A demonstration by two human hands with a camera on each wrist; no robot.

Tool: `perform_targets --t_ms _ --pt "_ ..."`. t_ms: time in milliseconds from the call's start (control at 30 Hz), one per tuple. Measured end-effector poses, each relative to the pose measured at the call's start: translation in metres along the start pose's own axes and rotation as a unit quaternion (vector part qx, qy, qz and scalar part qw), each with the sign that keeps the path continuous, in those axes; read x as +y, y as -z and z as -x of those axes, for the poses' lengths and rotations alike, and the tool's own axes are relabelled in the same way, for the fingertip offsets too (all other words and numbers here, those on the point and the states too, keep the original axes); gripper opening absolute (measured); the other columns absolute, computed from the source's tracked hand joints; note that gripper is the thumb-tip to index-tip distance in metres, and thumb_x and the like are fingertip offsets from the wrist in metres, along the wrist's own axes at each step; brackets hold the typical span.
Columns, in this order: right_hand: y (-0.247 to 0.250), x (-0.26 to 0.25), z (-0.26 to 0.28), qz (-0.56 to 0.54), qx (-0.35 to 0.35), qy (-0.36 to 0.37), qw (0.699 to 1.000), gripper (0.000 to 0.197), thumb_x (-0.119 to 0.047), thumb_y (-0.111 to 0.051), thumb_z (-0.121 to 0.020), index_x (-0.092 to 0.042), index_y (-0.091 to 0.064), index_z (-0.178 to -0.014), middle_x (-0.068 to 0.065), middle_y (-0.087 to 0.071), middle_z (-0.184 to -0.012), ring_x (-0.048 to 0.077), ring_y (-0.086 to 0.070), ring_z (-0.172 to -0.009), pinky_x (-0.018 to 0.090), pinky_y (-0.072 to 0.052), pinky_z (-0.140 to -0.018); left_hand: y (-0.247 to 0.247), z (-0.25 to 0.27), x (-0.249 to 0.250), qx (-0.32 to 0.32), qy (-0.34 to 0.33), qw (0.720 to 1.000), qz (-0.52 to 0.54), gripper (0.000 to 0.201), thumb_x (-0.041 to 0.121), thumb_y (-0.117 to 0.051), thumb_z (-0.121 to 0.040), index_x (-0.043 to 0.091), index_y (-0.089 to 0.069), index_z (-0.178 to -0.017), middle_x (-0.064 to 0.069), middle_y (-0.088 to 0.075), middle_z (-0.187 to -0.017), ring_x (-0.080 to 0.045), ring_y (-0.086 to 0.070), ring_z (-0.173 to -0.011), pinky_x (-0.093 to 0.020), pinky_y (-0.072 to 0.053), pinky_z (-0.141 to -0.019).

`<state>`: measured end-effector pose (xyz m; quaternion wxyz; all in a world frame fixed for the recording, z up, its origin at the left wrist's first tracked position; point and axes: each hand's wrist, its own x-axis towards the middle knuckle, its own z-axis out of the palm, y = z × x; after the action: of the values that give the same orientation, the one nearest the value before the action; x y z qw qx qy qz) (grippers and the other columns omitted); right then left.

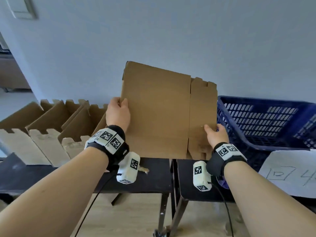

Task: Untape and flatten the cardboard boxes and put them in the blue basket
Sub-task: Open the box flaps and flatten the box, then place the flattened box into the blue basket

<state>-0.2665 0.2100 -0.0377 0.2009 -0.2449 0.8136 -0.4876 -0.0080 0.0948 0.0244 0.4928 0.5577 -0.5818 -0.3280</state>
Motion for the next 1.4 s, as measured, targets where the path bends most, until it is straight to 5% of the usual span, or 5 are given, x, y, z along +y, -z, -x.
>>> perform_targets --t_ms 267,833,1000,1267,1400 --pt "0.050 -0.062 -0.005 -0.080 0.114 0.074 0.988 0.038 -0.028 -0.062 -0.089 -0.012 -0.056 -0.123 -0.005 -0.055 -0.107 0.016 -0.051 -0.096 0.026 -0.038 -0.083 -0.018 -0.024 0.033 -0.011 0.003 0.992 0.127 0.037 0.029 -0.041 -0.098 0.014 -0.045 -0.131 0.000 -0.053 -0.113 -0.019 -0.052 -0.102 -0.034 -0.043 -0.092" --pt "0.266 -0.036 -0.101 -0.120 0.277 0.073 0.950 0.044 -0.023 -0.068 -0.085 -0.015 -0.057 -0.126 0.000 -0.058 -0.123 0.017 -0.054 -0.107 0.025 -0.039 -0.086 -0.232 0.027 0.157 -0.200 -0.030 0.958 0.205 0.043 0.017 -0.051 -0.089 0.018 -0.045 -0.132 -0.003 -0.058 -0.113 -0.019 -0.057 -0.100 -0.031 -0.046 -0.090" --pt "0.334 -0.001 -0.179 -0.089 0.215 0.044 0.972 0.046 -0.040 -0.067 -0.080 -0.016 -0.062 -0.119 0.005 -0.060 -0.128 0.022 -0.055 -0.108 0.036 -0.042 -0.099 -0.322 0.063 0.189 -0.180 0.004 0.965 0.188 0.042 0.020 -0.050 -0.089 0.014 -0.047 -0.130 -0.003 -0.055 -0.120 -0.018 -0.052 -0.101 -0.029 -0.043 -0.087" --pt "0.396 0.053 -0.279 -0.003 0.042 -0.072 0.997 0.085 -0.044 -0.073 -0.077 -0.001 -0.037 -0.141 0.014 -0.039 -0.147 0.031 -0.038 -0.134 0.041 -0.030 -0.108 -0.423 0.098 0.190 -0.173 0.084 0.980 0.057 0.047 0.021 -0.047 -0.084 0.004 -0.050 -0.127 -0.013 -0.058 -0.111 -0.030 -0.054 -0.100 -0.030 -0.037 -0.077" --pt "0.392 0.086 -0.310 0.121 -0.019 -0.148 0.981 0.084 -0.029 -0.078 -0.075 0.004 -0.036 -0.140 0.018 -0.040 -0.145 0.035 -0.042 -0.130 0.043 -0.035 -0.106 -0.451 0.101 0.156 -0.237 0.151 0.956 -0.085 0.037 0.014 -0.045 -0.092 0.002 -0.051 -0.126 -0.016 -0.056 -0.127 -0.032 -0.055 -0.111 -0.039 -0.047 -0.097"
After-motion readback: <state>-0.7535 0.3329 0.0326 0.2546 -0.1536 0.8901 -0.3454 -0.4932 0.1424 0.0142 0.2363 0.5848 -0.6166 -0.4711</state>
